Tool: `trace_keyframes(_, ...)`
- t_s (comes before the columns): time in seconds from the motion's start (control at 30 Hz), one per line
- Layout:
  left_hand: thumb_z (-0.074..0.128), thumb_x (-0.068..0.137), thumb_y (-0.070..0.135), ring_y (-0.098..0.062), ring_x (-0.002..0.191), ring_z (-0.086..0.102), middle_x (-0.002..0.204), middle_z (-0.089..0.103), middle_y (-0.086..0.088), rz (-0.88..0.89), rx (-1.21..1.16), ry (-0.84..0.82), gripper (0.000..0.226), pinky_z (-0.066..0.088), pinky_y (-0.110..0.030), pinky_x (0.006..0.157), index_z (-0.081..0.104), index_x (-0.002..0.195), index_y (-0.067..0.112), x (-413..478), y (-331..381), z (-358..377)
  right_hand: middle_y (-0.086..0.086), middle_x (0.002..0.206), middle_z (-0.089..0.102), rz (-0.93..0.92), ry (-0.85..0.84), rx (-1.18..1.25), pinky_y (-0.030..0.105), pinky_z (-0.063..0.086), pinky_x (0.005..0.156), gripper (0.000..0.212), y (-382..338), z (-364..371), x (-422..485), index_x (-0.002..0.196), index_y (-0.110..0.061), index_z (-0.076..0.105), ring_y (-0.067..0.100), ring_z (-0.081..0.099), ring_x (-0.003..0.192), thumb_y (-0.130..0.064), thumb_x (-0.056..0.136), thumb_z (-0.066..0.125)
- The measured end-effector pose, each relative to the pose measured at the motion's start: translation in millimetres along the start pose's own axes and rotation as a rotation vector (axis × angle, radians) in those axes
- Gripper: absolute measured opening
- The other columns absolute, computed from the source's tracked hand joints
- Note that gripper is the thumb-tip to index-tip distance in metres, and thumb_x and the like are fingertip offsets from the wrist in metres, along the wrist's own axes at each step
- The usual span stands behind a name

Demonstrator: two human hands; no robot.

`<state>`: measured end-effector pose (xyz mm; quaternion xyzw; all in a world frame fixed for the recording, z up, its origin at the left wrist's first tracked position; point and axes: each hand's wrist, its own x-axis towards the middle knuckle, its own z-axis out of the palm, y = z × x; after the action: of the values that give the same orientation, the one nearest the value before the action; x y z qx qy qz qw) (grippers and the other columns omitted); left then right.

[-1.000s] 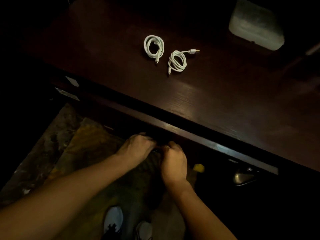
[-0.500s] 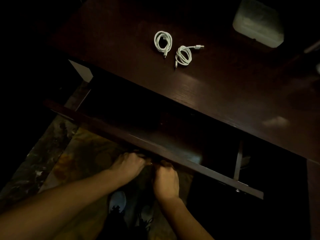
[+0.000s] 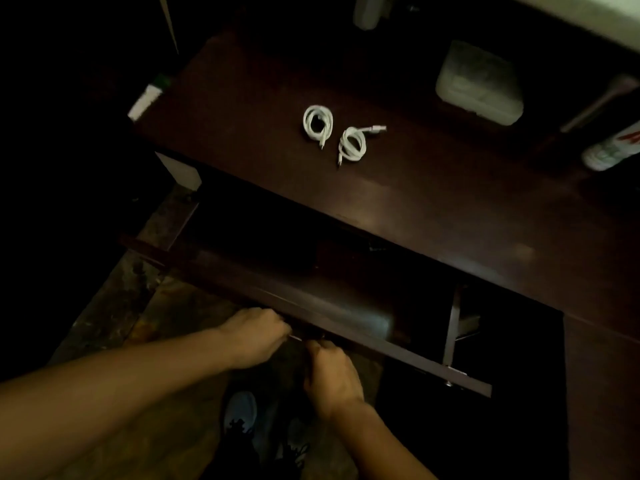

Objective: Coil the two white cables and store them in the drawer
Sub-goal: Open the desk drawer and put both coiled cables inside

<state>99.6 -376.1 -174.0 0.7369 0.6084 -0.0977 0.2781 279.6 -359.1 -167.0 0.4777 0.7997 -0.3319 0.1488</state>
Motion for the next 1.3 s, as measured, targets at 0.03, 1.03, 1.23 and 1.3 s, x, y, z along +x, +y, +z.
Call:
trace_keyframes(0.03,0.043,0.096,0.03,-0.029,0.099,0.065,0.112,0.067,-0.008,-0.002,0.02,-0.023,0.028,0.054,-0.038,0.079,0.065,0.11,0.022,-8,4,-17,0.006,0.125,0.06,-0.022,-0.017,0.009,0.039,0.053,0.094,0.04,-3,-13,-9,0.123,-0.019,0.058,0.028,0.06,0.11,-0.01,0.085,0.056)
trace_keyframes(1.03,0.059,0.088,0.027,-0.017,0.082,0.068,0.084,0.07,0.008,-0.215,-0.395,0.23,0.011,0.055,-0.03,0.074,0.069,0.091,0.024,68,-123,-315,0.012,0.108,0.074,0.321,0.425,0.455,0.032,0.053,0.089,0.031,-116,-282,143,0.115,-0.013,0.069,0.028,0.067,0.103,-0.026,0.091,0.056)
trace_keyframes(1.23,0.067,0.087,0.027,-0.018,0.089,0.068,0.093,0.074,0.002,-0.206,-0.524,0.219,0.019,0.047,-0.023,0.073,0.067,0.103,0.016,132,-140,-317,0.014,0.111,0.07,0.378,0.45,0.462,0.031,0.048,0.084,0.027,-121,-286,193,0.111,-0.006,0.066,0.031,0.064,0.106,-0.021,0.09,0.059)
trace_keyframes(1.3,0.068,0.088,0.03,-0.019,0.096,0.067,0.103,0.073,-0.001,-0.226,-0.558,0.237,0.029,0.042,-0.022,0.074,0.065,0.112,0.014,150,-140,-312,0.013,0.11,0.068,0.365,0.464,0.426,0.035,0.05,0.085,0.023,-120,-290,210,0.108,-0.008,0.067,0.03,0.064,0.103,-0.02,0.09,0.059)
